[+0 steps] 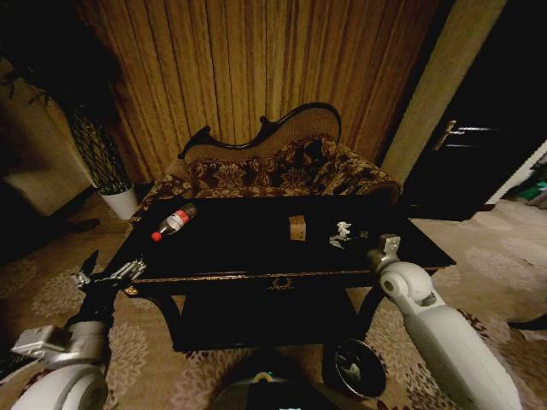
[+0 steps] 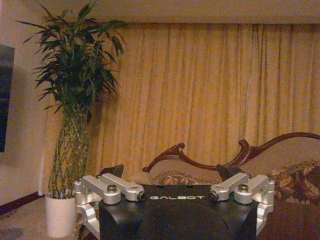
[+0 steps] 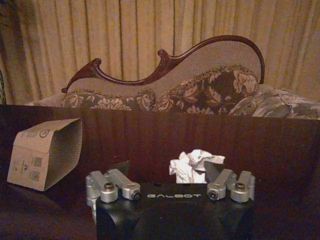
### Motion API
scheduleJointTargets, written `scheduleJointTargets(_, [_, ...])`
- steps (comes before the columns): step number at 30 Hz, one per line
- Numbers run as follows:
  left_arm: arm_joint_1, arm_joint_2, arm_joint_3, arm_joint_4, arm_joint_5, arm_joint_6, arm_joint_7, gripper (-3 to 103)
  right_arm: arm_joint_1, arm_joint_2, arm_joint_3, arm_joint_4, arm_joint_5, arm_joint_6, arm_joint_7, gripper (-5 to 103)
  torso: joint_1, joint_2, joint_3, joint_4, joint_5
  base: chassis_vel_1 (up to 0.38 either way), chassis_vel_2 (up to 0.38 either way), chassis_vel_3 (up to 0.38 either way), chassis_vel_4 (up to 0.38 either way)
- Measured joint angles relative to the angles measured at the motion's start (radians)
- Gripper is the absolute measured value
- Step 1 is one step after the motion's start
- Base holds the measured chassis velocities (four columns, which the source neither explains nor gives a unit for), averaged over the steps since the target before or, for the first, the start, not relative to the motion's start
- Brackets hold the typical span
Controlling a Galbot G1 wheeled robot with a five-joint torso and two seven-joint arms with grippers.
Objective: Move to the front of the table and place the trash on the table into the trash bin.
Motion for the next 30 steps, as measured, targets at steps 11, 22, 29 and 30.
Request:
scheduleJointTargets(11, [0.004,0.002,0.001,0.000,0.000,-0.011,0.010,100,-0.005,0.009,0.000,-0.005,-0.008,0.006,0.004,44,0.000,0.000,0.000,0.0000,0.0001,0.000,0.000,0.000,0.000])
scheduleJointTargets(22, [0.004,0.003,0.003,0.000,0.001,-0.012,0.020,100,-0.010,0.013,0.002,-0.006,-0.007,0.014,0.005,3,0.000,0.000,0.000,0.0000,0.0000,0.000,0.000,0.000,0.000])
scheduleJointTargets(29, [0.004,0.004,0.004,0.000,0.001,-0.012,0.020,100,-0.020,0.017,0.014,0.000,0.000,0.051,0.013,0,0.000,0.000,0.000,0.0000,0.0000,0.000,0.000,0.000,0.000])
scheduleJointTargets(30, [0.004,0.005,0.004,0.000,0.001,-0.012,0.019,100,-0.021,0.021,0.015,0.008,0.009,0.070,0.027,0,0.000,0.000,0.000,0.0000,0.0000,0.000,0.000,0.000,0.000])
